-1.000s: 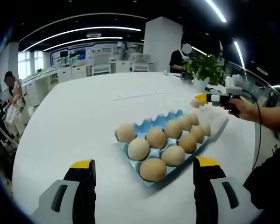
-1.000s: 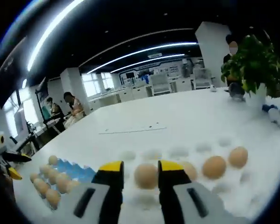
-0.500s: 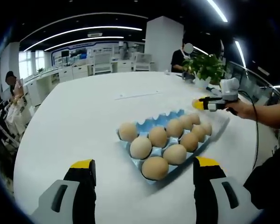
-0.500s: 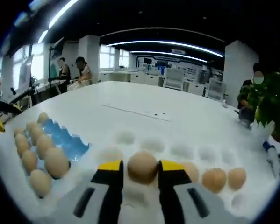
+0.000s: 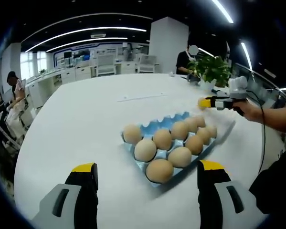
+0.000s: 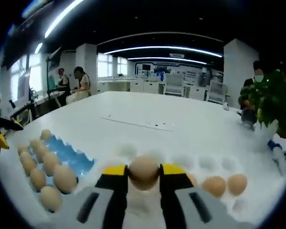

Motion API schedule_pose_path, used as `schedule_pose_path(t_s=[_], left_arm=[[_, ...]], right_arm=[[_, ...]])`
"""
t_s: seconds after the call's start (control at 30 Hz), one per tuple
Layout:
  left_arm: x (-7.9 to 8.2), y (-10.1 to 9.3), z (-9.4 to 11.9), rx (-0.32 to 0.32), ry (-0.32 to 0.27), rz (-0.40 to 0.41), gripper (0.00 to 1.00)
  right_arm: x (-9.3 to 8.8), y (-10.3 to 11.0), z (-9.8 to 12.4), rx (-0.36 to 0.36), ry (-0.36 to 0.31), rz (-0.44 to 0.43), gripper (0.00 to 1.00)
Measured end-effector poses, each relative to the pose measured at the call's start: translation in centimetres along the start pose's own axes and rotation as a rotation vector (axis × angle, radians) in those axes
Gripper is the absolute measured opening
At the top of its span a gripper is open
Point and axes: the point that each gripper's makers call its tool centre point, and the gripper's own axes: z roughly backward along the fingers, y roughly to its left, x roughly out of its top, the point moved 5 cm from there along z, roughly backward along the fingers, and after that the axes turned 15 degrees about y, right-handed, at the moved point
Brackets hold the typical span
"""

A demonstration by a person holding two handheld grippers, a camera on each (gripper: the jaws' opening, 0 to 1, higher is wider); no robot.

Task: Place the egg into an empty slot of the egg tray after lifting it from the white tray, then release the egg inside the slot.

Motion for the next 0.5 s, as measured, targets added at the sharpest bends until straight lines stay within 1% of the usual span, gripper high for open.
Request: schedule_pose_path(t_s=[0.03, 0.07, 0.17, 0.33, 0.5], left_arm=[[0.0, 0.0, 0.0, -0.001, 0.0, -0.001, 0.86], [0.0, -0.1, 0.0, -0.001, 0.0, -0.002, 0.86], [0.0, -0.1, 0.0, -0.003, -0.001, -0.003, 0.86], [0.0, -0.2, 0.0, -0.003, -0.002, -0.003, 0.86], [0.0, -0.2, 0.0, -0.003, -0.003, -0.001, 0.86]], right_arm=[[0.2, 0.1, 0.1, 0.001, -0.008, 0.008, 0.25], [0.5, 0.4, 0.3, 0.018, -0.012, -0.006, 0.25], [0.8, 0.9, 0.3, 0.037, -0.017, -0.019, 0.25], [1.6, 1.9, 0.5, 0.066, -0.039, -0.006, 0.25], [2.1, 2.6, 0.5, 0.091, -0.046, -0.005, 0.25]])
